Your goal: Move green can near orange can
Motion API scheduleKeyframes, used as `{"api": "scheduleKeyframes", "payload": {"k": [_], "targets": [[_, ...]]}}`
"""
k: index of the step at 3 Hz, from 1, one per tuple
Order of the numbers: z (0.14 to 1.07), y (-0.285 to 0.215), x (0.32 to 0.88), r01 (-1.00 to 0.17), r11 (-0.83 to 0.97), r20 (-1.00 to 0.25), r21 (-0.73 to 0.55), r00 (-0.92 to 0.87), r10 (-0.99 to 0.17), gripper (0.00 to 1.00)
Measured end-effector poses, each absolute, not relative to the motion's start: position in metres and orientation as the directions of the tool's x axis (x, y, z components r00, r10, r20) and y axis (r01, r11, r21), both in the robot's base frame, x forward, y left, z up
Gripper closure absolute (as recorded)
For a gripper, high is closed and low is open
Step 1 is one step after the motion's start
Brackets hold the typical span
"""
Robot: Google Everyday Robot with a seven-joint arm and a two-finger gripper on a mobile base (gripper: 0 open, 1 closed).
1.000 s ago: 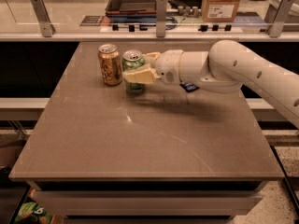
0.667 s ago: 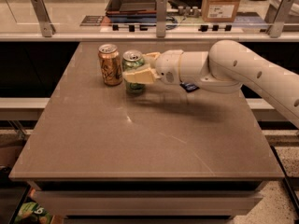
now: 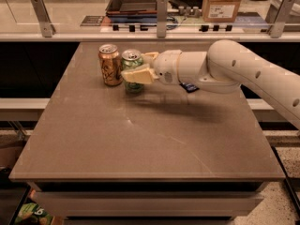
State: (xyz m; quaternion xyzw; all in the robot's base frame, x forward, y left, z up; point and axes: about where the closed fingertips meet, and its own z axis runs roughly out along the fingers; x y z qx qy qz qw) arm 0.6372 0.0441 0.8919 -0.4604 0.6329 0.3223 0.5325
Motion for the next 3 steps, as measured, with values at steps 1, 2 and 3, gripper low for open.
{"api": "scheduleKeyframes", "payload": {"k": [1, 2, 3], "targets": [[0.8923, 0.0467, 0.6364, -0.928, 0.364, -0.971, -0.083, -0.007, -0.239, 0.12], [0.8927, 0.0489, 0.6358, -0.929, 0.361, -0.971, -0.083, -0.006, -0.239, 0.0], [0.8927, 0.049, 0.6357, -0.929, 0.361, -0.971, -0.083, -0.006, -0.239, 0.0]]}}
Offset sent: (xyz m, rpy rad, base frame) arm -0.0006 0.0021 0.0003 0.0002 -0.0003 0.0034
